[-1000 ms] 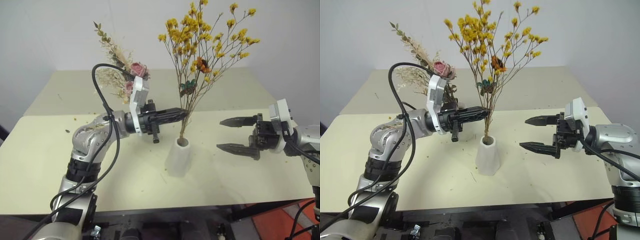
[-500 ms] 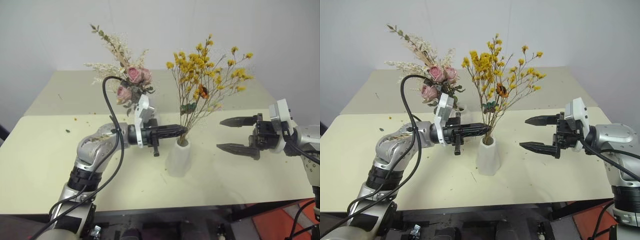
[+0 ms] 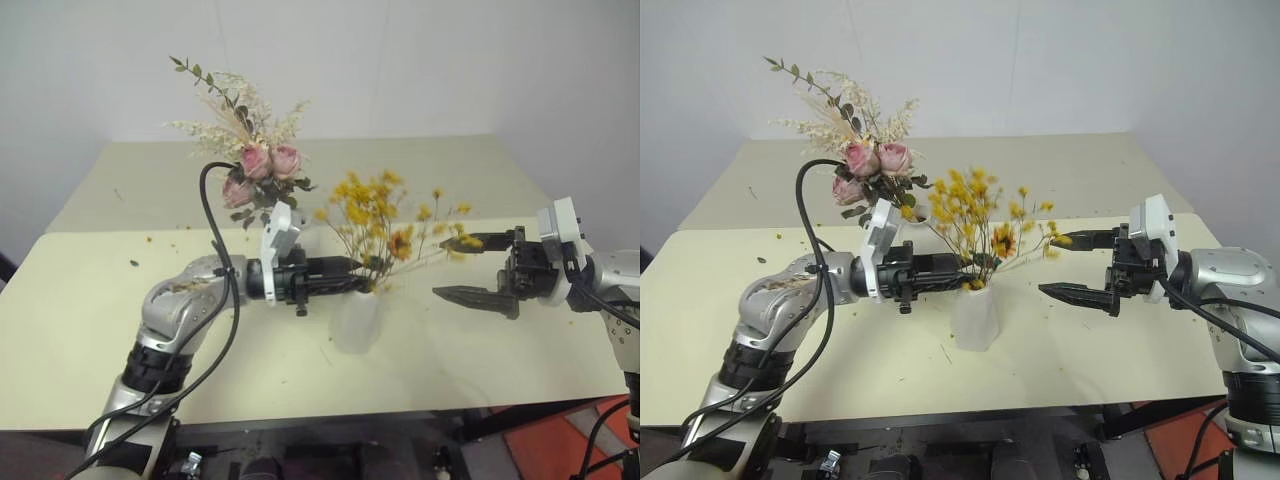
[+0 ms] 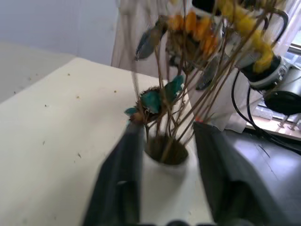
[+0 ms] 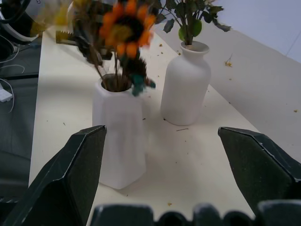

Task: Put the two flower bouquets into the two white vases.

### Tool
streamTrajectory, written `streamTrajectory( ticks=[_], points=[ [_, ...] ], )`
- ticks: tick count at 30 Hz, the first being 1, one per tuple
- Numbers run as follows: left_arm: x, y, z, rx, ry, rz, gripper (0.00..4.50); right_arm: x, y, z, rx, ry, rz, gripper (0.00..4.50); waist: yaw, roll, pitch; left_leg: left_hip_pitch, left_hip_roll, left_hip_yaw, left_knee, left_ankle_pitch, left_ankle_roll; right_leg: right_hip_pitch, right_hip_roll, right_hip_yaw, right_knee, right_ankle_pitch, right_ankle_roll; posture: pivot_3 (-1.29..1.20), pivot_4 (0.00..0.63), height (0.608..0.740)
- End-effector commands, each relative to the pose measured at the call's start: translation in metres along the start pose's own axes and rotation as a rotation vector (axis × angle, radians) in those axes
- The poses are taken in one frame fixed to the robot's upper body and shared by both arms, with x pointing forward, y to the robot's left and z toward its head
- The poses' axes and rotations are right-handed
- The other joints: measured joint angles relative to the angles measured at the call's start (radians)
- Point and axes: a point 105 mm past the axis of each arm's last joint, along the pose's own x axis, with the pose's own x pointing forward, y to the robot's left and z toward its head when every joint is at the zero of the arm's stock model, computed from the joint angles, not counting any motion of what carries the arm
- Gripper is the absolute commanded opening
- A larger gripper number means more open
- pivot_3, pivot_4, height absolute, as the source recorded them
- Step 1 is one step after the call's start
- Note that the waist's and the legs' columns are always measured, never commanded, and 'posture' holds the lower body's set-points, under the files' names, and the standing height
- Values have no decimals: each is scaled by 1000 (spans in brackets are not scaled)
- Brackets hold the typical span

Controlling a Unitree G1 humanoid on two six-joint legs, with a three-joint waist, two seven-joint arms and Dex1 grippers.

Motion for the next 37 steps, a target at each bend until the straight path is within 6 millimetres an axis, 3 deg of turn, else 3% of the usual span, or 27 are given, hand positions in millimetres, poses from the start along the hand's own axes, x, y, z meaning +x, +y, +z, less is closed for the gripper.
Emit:
streamTrajectory(
  ticks=[1, 5, 6, 20, 30, 37],
  points=[
    [-19, -7, 7, 40, -4, 24, 3134, 2, -1, 11, -43, -17, 14, 4500, 0, 0, 0, 0, 0, 0, 0, 0, 0, 0, 0, 0, 0, 0, 0, 0, 150, 740],
    [-41, -7, 1, 38, 27, 100, 4381, 4, -2, 10, -40, -13, 30, 4500, 2, 0, 0, 2, 0, 0, 0, 0, 0, 3, 0, 0, -1, 0, 0, 0, 150, 740],
    [-50, -8, 1, 36, 32, 125, 4457, 4, -2, 10, -38, -10, 36, 4500, 1, 0, 0, 3, 0, 0, 0, 0, 0, 4, 0, 0, -2, 0, 0, 0, 150, 740],
    [-120, -28, 15, 95, 55, 403, 4457, 10, -13, -2, -9, 32, 81, 4500, 1, 0, 0, 6, 1, 1, 0, -1, 2, 7, 0, 0, -3, -1, 0, 0, 150, 740],
    [-170, -43, 24, 135, 82, 637, 4457, -6, -17, -10, 15, 78, 35, 4500, 1, 0, 0, 7, 1, 1, 0, -1, 2, 7, 0, 0, -3, -1, 0, 0, 150, 740],
    [-184, -53, 24, 146, 86, 716, 4457, -16, -20, -13, 22, 96, -31, 4500, 1, 0, 0, 7, 1, 2, -1, -1, 2, 7, 0, 0, -2, -3, -2, 0, 150, 740]
  ],
)
